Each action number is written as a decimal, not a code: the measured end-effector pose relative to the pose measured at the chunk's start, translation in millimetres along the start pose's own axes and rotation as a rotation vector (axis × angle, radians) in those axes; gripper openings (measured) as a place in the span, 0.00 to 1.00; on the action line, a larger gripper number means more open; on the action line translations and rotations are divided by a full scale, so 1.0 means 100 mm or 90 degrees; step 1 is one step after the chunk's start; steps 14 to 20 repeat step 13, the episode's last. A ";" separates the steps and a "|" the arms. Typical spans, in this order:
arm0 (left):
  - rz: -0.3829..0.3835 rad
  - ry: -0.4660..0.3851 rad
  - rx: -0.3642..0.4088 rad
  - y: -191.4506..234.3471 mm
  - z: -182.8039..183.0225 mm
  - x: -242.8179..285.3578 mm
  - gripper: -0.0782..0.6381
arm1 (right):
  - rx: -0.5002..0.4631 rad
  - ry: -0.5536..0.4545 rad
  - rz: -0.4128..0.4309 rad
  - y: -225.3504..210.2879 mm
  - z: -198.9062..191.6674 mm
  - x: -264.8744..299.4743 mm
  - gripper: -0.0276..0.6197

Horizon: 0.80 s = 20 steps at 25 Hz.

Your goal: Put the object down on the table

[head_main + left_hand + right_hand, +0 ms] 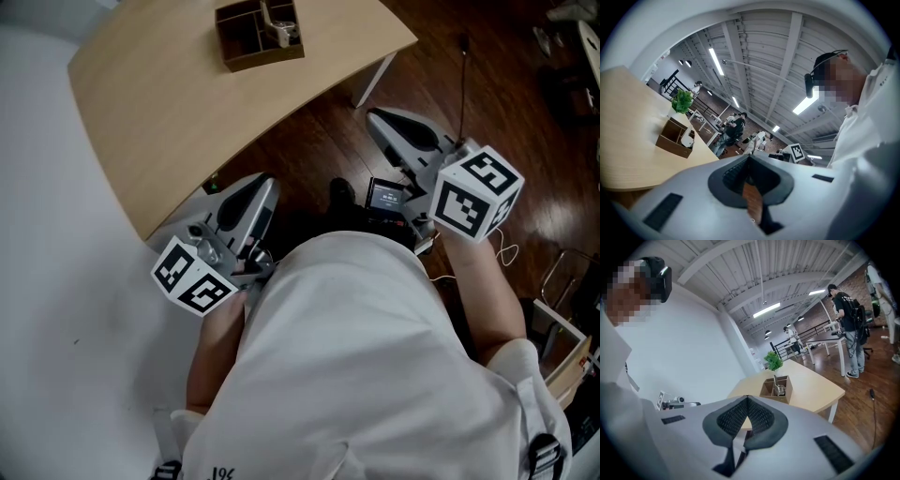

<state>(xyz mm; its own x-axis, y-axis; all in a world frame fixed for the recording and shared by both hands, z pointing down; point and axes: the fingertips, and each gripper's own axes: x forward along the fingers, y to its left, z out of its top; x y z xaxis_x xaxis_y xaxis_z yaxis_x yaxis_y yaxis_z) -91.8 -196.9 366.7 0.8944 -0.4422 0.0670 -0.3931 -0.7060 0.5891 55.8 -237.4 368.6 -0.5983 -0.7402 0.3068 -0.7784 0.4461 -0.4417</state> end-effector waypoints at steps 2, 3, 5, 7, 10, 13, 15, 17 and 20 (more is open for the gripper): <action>-0.003 0.002 0.000 -0.01 -0.01 0.02 0.11 | -0.004 -0.003 0.000 0.00 0.01 -0.02 0.05; -0.004 0.003 0.001 -0.02 -0.02 0.02 0.11 | -0.006 -0.004 -0.001 0.00 0.02 -0.03 0.05; -0.006 0.004 0.001 -0.05 -0.02 0.04 0.11 | -0.006 -0.006 -0.002 -0.01 0.03 -0.05 0.05; -0.007 0.005 -0.001 -0.07 -0.02 0.04 0.11 | -0.006 -0.008 -0.005 -0.03 0.05 -0.08 0.05; -0.005 0.008 -0.006 0.00 -0.06 0.03 0.11 | -0.005 -0.010 -0.012 -0.09 0.02 -0.04 0.05; -0.004 0.013 -0.012 0.10 -0.13 0.00 0.11 | -0.002 -0.009 -0.019 -0.15 -0.05 0.04 0.05; -0.004 0.013 -0.012 0.10 -0.13 0.00 0.11 | -0.002 -0.009 -0.019 -0.15 -0.05 0.04 0.05; -0.004 0.013 -0.012 0.10 -0.13 0.00 0.11 | -0.002 -0.009 -0.019 -0.15 -0.05 0.04 0.05; -0.004 0.013 -0.012 0.10 -0.13 0.00 0.11 | -0.002 -0.009 -0.019 -0.15 -0.05 0.04 0.05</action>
